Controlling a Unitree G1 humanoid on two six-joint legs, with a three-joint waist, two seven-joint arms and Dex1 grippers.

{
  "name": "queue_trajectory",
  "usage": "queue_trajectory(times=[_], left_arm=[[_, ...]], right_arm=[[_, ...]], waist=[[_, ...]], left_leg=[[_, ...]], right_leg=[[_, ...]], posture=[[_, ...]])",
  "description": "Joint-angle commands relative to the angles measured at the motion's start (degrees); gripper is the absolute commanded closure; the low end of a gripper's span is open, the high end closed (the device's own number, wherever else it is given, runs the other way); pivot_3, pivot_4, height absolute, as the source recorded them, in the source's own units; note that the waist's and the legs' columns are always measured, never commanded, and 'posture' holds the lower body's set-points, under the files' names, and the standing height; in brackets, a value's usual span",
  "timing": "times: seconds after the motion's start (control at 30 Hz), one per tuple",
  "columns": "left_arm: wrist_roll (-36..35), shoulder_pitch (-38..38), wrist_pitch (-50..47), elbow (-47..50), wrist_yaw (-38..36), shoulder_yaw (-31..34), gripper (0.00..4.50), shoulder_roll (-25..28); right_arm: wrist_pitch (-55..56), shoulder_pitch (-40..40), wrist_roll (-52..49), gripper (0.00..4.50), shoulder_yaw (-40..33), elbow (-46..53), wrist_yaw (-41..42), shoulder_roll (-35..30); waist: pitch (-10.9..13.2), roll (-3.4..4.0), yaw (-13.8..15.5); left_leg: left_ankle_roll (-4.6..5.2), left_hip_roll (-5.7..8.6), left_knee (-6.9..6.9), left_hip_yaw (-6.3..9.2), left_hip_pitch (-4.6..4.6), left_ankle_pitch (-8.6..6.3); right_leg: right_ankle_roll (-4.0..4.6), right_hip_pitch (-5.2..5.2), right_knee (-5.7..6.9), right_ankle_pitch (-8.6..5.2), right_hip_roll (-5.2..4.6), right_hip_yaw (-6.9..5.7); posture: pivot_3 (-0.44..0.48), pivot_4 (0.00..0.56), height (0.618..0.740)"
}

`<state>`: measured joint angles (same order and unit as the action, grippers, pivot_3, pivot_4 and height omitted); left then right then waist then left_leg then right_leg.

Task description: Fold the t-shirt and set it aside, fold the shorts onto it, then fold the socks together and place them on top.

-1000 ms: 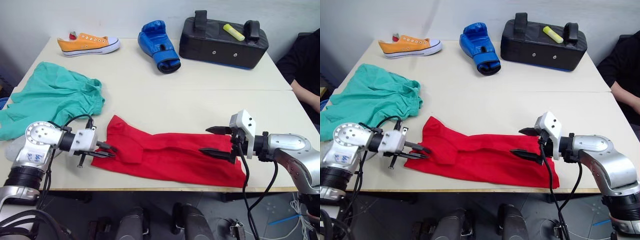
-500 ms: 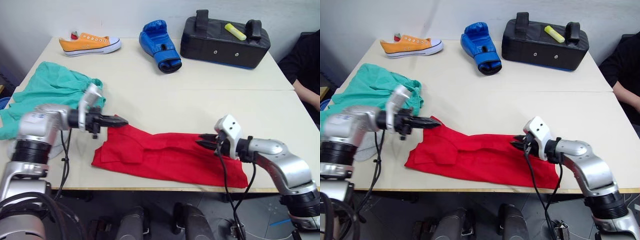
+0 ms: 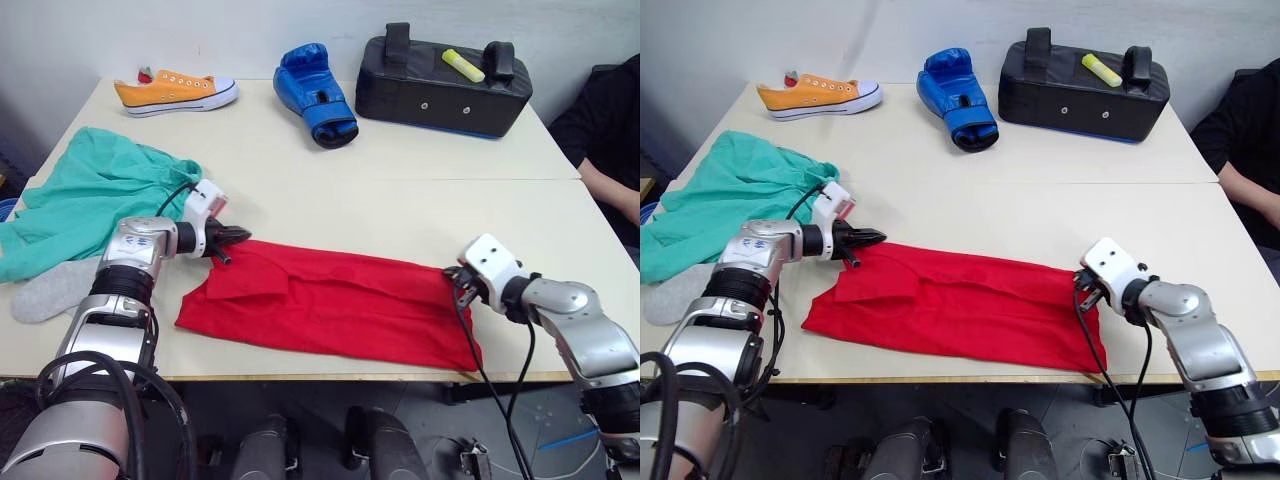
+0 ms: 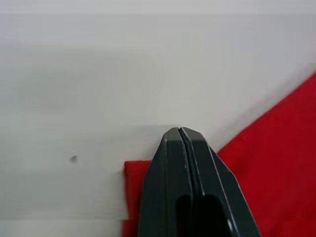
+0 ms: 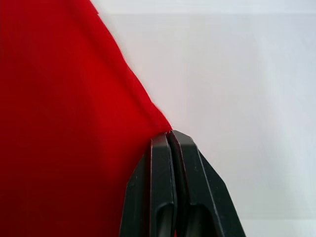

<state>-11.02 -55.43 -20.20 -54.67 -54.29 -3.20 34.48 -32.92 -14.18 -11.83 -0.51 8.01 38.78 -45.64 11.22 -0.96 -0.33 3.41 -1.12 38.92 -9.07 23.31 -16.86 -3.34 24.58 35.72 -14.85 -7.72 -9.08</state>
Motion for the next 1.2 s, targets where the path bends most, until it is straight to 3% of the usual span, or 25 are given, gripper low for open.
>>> queue_trajectory(times=[0.03, 0.17, 0.3, 0.43, 0.53, 0.63, 0.77, 0.9, 1.03, 1.2], left_arm=[[-6.9, 1.2, -5.9, 10.7, -7.2, 5.4, 4.50, 2.1], [-13.8, 8.3, -16.9, 30.0, -16.7, 4.8, 4.50, 5.1], [-9.4, 14.8, -15.2, 37.6, -18.2, -0.9, 4.50, 7.1], [1.8, 18.4, -4.1, 32.3, -13.9, -7.2, 4.50, 9.3], [4.4, 18.6, 0.6, 28.1, -13.0, -7.2, 4.50, 10.8], [2.3, 18.4, 1.3, 28.3, -14.2, -4.4, 4.50, 12.4], [-8.0, 17.8, -6.7, 34.7, -18.7, 2.8, 4.50, 12.7], [-17.6, 18.6, -19.6, 46.5, -20.4, 5.9, 4.50, 12.4], [-13.8, 23.5, -17.2, 52.9, -19.2, 0.6, 4.50, 12.1], [-6.0, 23.9, -11.6, 46.7, -9.0, -1.8, 4.50, 7.7]], right_arm=[[-4.9, -0.3, -7.9, 4.45, -5.2, 9.2, 2.3, 1.4], [-10.4, -1.2, -12.1, 4.45, -4.8, 14.6, 1.3, 3.6], [-11.2, -0.6, -9.1, 4.45, 0.6, 13.6, -0.6, 5.0], [-8.8, 2.4, -3.1, 4.45, 4.7, 9.7, -0.9, 1.7], [-7.7, 5.6, -2.3, 4.45, 2.1, 9.0, 0.1, -1.7], [-6.3, 8.4, -3.5, 4.45, -2.4, 10.3, 1.2, -4.0], [-8.7, 7.7, -11.4, 4.45, -9.3, 15.5, 2.4, -1.4], [-12.6, 3.4, -15.4, 4.45, -8.8, 19.5, 0.6, 1.5], [-13.3, 1.0, -13.7, 4.45, -3.0, 19.2, -1.3, 5.0], [-12.0, 1.1, -8.3, 4.45, 1.9, 13.1, -4.3, 6.5]], waist=[[0.1, 0.04, -0.1], [0.1, 0.06, -0.1], [0.1, 0.06, 0.2], [0.1, 0.11, 0.4], [0.0, 0.09, 0.5], [-0.1, 0.10, 0.5], [0.1, 0.12, 0.3], [0.1, 0.18, 0.1], [0.1, 0.23, 0.2], [0.2, 0.21, 0.6]], left_leg=[[-0.02, -0.02, 0.00, -0.01, 0.04, 0.01], [-0.07, -0.07, -0.01, 0.00, 0.05, -0.01], [-0.09, -0.03, 0.02, 0.00, -0.01, -0.04], [-0.34, -0.02, 0.00, 0.02, 0.00, -0.17], [-0.31, -0.02, 0.00, 0.05, -0.05, -0.21], [-0.28, -0.02, -0.08, 0.05, -0.11, -0.24], [-0.28, -0.03, -0.11, 0.05, 0.01, -0.21], [-0.07, -0.05, -0.11, 0.05, 0.02, -0.06], [-0.24, -0.03, -0.17, 0.04, -0.04, -0.15], [-0.31, 0.02, -0.19, 0.02, 0.00, -0.09]], right_leg=[[0.01, 0.05, 0.00, -0.01, 0.05, -0.01], [0.07, 0.02, -0.06, -0.04, 0.15, 0.00], [0.06, -0.07, -0.09, -0.04, 0.11, 0.02], [0.07, -0.03, -0.09, -0.04, 0.08, 0.02], [0.06, -0.12, -0.16, -0.04, 0.03, 0.01], [0.06, -0.15, -0.20, -0.03, -0.01, 0.02], [0.06, -0.01, -0.16, -0.03, -0.01, 0.01], [0.06, 0.00, -0.15, -0.04, 0.05, 0.01], [0.06, -0.06, -0.19, -0.04, 0.06, 0.02], [0.06, -0.02, -0.16, -0.04, 0.07, 0.01]], posture=[[0.000, 0.150, 0.740], [0.000, 0.150, 0.740], [0.000, 0.150, 0.740], [0.000, 0.150, 0.740], [0.000, 0.150, 0.740], [0.000, 0.150, 0.740], [0.000, 0.150, 0.740], [0.000, 0.150, 0.740], [0.000, 0.150, 0.740], [0.000, 0.150, 0.740]])
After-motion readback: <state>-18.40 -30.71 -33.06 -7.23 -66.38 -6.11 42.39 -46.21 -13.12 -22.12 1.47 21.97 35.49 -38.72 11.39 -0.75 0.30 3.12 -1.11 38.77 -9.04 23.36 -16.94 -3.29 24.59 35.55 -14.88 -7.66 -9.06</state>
